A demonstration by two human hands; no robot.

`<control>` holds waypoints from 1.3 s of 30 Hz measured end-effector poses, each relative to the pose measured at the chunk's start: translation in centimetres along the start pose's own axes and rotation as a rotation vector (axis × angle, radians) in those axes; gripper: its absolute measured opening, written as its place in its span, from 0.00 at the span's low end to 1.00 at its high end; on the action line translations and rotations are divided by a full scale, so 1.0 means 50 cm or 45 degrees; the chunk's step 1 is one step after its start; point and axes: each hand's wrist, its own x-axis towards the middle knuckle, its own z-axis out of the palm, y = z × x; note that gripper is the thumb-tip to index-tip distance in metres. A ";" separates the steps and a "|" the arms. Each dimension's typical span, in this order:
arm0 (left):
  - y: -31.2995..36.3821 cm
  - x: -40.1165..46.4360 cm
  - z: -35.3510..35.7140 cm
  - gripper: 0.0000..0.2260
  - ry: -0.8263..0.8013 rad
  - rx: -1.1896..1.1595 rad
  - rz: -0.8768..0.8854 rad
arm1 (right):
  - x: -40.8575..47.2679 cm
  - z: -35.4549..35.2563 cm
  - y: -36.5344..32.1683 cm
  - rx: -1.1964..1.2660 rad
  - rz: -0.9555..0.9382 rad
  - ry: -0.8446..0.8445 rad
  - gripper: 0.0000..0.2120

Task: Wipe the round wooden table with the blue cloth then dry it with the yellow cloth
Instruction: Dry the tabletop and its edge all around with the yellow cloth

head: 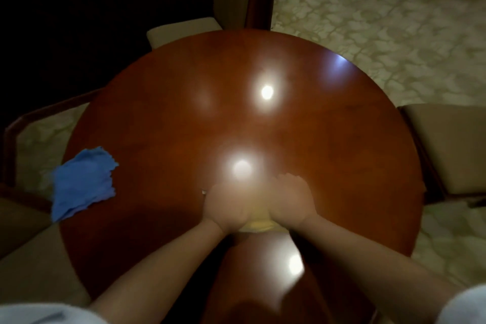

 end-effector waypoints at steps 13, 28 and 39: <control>0.054 -0.179 -0.012 0.14 -0.010 -0.071 0.175 | -0.175 -0.041 -0.029 0.027 -0.340 -0.118 0.26; -0.088 0.096 0.029 0.13 0.012 -0.100 0.238 | 0.082 0.024 0.075 0.039 -0.312 -0.013 0.29; -0.223 0.426 0.102 0.17 0.151 -0.016 0.057 | 0.401 0.108 0.214 -0.051 -0.088 0.113 0.19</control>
